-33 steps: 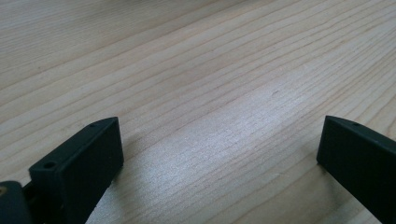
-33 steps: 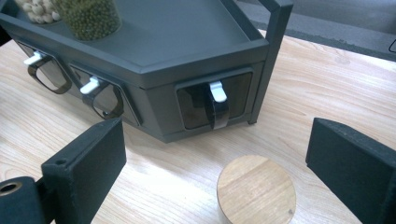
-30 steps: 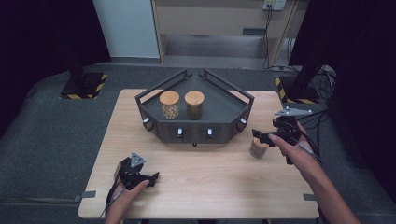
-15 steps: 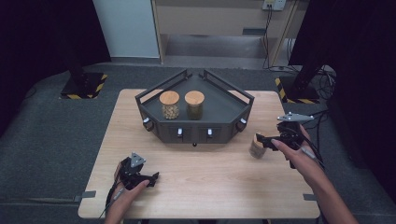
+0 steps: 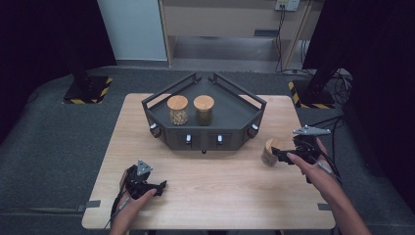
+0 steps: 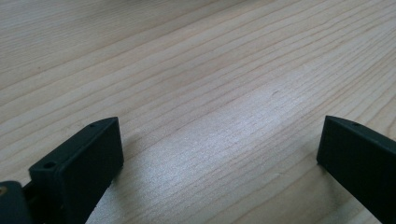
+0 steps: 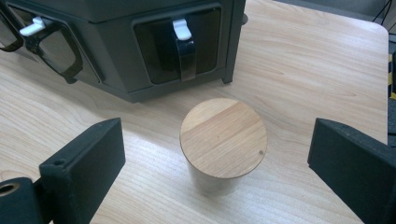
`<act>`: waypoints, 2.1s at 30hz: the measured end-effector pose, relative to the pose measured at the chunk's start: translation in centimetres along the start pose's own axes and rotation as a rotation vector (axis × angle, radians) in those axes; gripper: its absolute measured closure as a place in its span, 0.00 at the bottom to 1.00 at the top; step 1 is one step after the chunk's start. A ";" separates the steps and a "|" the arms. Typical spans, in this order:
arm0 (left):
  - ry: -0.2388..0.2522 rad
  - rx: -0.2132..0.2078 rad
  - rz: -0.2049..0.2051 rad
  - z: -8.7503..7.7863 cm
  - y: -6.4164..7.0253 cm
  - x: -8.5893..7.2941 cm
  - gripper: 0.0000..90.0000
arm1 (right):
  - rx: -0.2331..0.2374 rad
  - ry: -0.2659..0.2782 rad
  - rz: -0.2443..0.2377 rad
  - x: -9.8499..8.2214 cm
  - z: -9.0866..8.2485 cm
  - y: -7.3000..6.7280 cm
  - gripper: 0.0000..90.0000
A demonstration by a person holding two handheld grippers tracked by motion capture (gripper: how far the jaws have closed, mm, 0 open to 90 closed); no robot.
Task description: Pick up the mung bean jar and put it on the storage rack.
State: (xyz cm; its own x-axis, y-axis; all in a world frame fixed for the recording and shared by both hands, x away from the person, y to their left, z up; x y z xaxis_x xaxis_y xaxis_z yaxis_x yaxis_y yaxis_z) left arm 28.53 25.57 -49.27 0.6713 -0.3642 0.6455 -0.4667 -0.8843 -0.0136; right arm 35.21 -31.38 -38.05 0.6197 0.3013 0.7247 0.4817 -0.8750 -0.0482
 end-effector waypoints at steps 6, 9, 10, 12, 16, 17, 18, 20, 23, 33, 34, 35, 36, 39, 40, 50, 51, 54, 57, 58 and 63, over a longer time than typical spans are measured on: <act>0.000 0.000 0.000 0.0 0.0 0.0 0.00 | 0.000 -0.011 0.005 -0.5 0.2 0.2 0.04; 0.000 0.000 0.000 0.0 0.0 0.0 0.00 | -0.007 -0.018 0.002 -0.8 0.3 0.2 0.05; 0.000 0.000 0.000 0.0 0.0 0.0 0.00 | -0.009 -0.018 0.005 -0.9 0.3 0.2 0.04; 0.000 0.000 0.000 0.0 0.0 0.0 0.00 | -0.010 -0.019 0.009 -1.1 0.4 0.3 0.04; 0.000 0.000 0.000 0.0 0.0 0.0 0.00 | -0.015 -0.027 0.002 -1.4 0.6 0.3 0.04; 0.000 0.000 0.000 0.0 0.0 0.0 0.00 | -0.015 -0.028 0.004 -1.5 0.7 0.3 0.04; 0.000 0.000 0.000 0.0 0.0 0.0 0.00 | -0.016 -0.030 0.005 -1.6 0.7 0.3 0.04; 0.000 0.000 0.000 0.0 0.0 0.0 0.00 | -0.019 -0.032 0.001 -1.7 0.8 0.3 0.04; 0.000 0.000 0.000 0.0 0.0 0.0 0.00 | -0.020 -0.036 0.001 -1.9 0.9 0.3 0.04; 0.000 0.000 0.000 0.0 0.0 0.0 0.00 | -0.019 -0.051 -0.002 -2.8 1.5 0.3 0.04; 0.000 0.000 0.000 0.0 0.0 0.0 0.00 | -0.019 -0.053 -0.001 -2.9 1.6 0.3 0.04; 0.000 0.000 0.000 0.0 0.0 0.0 0.00 | -0.020 -0.054 -0.002 -2.9 1.6 0.2 0.04; 0.000 0.000 0.000 0.0 0.0 0.0 0.00 | -0.020 -0.055 -0.003 -3.0 1.7 0.2 0.04; 0.000 0.000 0.000 0.0 0.0 0.0 0.00 | -0.023 -0.055 0.002 -3.1 1.9 0.2 0.04; 0.000 0.000 0.000 0.0 0.0 0.0 0.00 | -0.023 -0.056 0.003 -3.2 2.0 0.2 0.04; 0.000 0.000 0.000 0.0 0.0 0.0 0.00 | -0.023 -0.071 0.010 -3.7 2.5 0.3 0.04; 0.000 0.000 0.000 0.0 0.0 0.0 0.00 | -0.023 -0.072 0.008 -3.8 2.6 0.4 0.04; 0.000 0.000 0.000 0.0 0.0 0.0 0.00 | -0.024 -0.082 0.011 -4.0 2.9 0.4 0.04; 0.000 0.000 0.000 0.0 0.0 0.0 0.00 | -0.025 -0.087 0.019 -4.2 3.1 0.4 0.04; 0.000 0.000 0.000 0.0 0.0 0.0 0.00 | -0.026 -0.089 0.023 -4.2 3.1 0.4 0.04; 0.000 0.000 0.000 0.0 0.0 0.0 0.00 | -0.027 -0.095 0.014 -4.4 3.4 0.2 0.04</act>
State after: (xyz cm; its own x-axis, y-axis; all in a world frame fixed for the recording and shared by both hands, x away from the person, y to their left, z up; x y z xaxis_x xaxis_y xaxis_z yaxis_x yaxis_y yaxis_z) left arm 28.53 25.57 -49.27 0.6712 -0.3644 0.6455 -0.4670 -0.8841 -0.0135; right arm 34.66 -31.60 -43.57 0.6825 0.3224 0.6559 0.4568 -0.8887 -0.0385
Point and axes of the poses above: each handheld gripper's, and its own axes: z roughly forward along the jaws, x roughly out of its top, y roughly to its right, the point moved 7 cm from there along z, roughly forward along the jaws, and after that the axes turned 4 degrees about -y, right-handed, at the moved point
